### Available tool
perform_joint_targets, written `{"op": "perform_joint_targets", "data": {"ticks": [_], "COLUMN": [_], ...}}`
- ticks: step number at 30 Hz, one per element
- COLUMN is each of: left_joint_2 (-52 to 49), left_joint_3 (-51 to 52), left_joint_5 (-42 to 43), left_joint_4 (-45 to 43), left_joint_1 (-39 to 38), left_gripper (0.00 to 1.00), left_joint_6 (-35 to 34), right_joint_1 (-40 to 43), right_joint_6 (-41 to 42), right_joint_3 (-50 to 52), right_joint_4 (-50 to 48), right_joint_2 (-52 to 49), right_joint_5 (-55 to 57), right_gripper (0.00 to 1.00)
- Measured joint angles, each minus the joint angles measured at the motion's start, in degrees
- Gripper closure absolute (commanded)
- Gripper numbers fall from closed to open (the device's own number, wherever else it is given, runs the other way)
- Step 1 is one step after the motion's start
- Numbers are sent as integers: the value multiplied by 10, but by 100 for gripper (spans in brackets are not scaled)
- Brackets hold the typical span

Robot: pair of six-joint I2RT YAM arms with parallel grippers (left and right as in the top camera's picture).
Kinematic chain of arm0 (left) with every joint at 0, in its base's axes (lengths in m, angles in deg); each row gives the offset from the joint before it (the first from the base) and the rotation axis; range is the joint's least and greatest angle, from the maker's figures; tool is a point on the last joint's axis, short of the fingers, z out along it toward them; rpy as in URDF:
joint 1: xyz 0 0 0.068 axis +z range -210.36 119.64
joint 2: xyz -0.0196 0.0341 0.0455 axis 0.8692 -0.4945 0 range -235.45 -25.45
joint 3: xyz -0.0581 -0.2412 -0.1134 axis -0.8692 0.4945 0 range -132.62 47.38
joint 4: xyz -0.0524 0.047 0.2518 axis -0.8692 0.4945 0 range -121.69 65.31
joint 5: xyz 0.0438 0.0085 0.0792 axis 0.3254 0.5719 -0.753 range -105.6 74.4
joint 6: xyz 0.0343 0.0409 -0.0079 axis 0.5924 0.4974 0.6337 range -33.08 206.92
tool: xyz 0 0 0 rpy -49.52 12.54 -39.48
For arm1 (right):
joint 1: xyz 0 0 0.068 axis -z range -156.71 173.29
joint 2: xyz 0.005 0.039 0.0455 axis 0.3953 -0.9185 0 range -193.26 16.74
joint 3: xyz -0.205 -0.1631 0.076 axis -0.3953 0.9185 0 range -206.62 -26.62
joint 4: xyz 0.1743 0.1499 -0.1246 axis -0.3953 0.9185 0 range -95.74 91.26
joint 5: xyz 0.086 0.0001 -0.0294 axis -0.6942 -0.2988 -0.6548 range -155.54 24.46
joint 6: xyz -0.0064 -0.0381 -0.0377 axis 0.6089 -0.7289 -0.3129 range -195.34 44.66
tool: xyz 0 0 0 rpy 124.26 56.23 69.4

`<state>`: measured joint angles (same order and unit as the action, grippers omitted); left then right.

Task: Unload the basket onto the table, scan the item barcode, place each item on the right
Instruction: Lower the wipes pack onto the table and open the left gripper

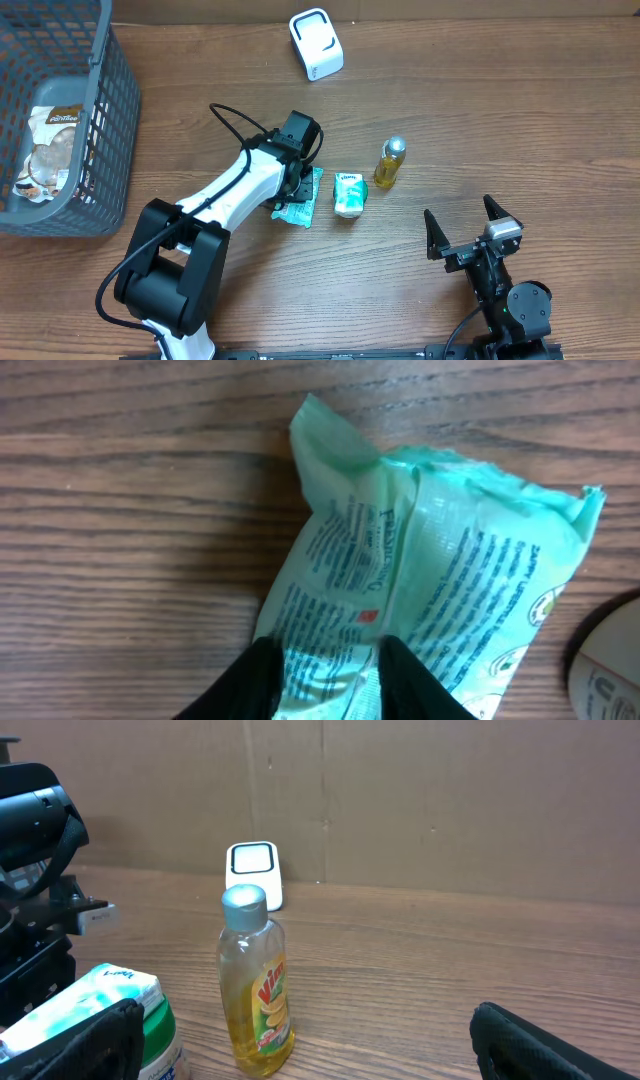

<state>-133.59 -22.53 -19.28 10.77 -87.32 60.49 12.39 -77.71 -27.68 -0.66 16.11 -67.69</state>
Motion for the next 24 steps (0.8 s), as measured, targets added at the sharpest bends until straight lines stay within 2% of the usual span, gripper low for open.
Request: {"op": "perform_joint_targets", "data": {"ticks": [7, 11, 24], "left_joint_2": [-8, -8, -42], "left_joint_3": [-81, -130, -107], "left_joint_5": [1, 0, 32], "left_joint_4": [85, 88, 81], "left_joint_1": [0, 0, -4], "left_gripper": [67, 71, 71], "left_joint_6": [1, 1, 25], "right_joint_1": [0, 0, 0], "right_joint_6": [0, 0, 0], "right_joint_3": [0, 0, 0], "right_joint_4": [0, 0, 0], "right_joint_2": [0, 0, 0], "right_joint_5": [0, 0, 0], "right_gripper": [0, 0, 0]}}
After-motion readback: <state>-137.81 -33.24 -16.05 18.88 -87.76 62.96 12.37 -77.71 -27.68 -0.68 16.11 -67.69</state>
